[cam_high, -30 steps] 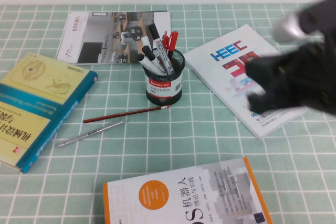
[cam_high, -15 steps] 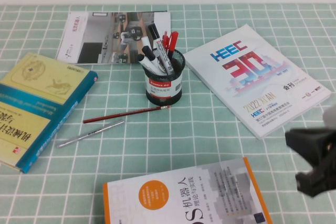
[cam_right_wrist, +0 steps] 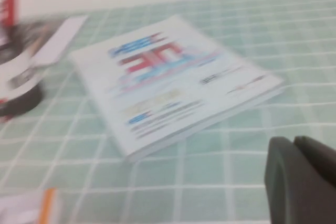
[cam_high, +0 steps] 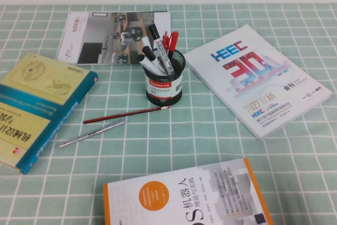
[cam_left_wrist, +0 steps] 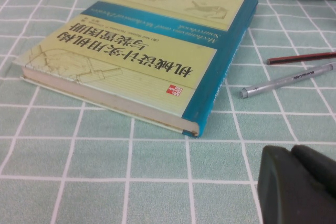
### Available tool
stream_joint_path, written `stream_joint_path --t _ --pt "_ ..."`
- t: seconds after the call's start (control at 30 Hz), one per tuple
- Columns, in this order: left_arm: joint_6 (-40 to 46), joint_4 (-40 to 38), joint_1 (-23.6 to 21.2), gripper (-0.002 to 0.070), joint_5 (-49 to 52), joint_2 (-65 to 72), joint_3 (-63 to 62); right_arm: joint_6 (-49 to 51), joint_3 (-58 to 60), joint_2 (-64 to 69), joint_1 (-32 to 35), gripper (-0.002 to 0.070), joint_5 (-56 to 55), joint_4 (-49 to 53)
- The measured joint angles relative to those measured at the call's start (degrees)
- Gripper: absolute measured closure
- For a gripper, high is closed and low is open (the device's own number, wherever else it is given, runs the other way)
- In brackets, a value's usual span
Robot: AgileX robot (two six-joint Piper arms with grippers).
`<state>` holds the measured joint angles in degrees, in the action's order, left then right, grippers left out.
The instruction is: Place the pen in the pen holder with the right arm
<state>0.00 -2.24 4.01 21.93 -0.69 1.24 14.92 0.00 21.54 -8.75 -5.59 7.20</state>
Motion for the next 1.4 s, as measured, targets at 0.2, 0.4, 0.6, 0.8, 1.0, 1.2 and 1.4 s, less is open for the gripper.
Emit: stream_joint_path --t 0.2,0.4,0.6,0.8,1.0,1.2,1.4 --pt "0.00 0.00 0.00 0.0679 0.00 0.00 0.00 -0.12 1.36 -11.47 4.77 0.0695 8.83 1.82" --pt "0.00 0.00 0.00 0.0679 0.00 0.00 0.00 -0.91 1.36 -19.22 4.77 0.0695 20.58 4.90" --pt "0.00 0.00 0.00 0.0679 0.00 0.00 0.00 -1.03 1.45 -21.95 4.77 0.0695 25.73 5.42" --pt "0.00 0.00 0.00 0.0679 0.00 0.00 0.00 -1.03 1.45 -21.95 4.77 0.0695 26.03 5.51" --pt "0.00 0.00 0.00 0.0679 0.00 0.00 0.00 -1.03 1.45 -21.95 4.77 0.0695 26.04 5.51" --pt "0.00 0.00 0.00 0.0679 0.00 0.00 0.00 -1.03 1.45 -21.95 4.77 0.0695 26.15 5.51" --pt "0.00 0.00 0.00 0.0679 0.00 0.00 0.00 -1.03 1.45 -21.95 4.77 0.0695 26.15 5.51"
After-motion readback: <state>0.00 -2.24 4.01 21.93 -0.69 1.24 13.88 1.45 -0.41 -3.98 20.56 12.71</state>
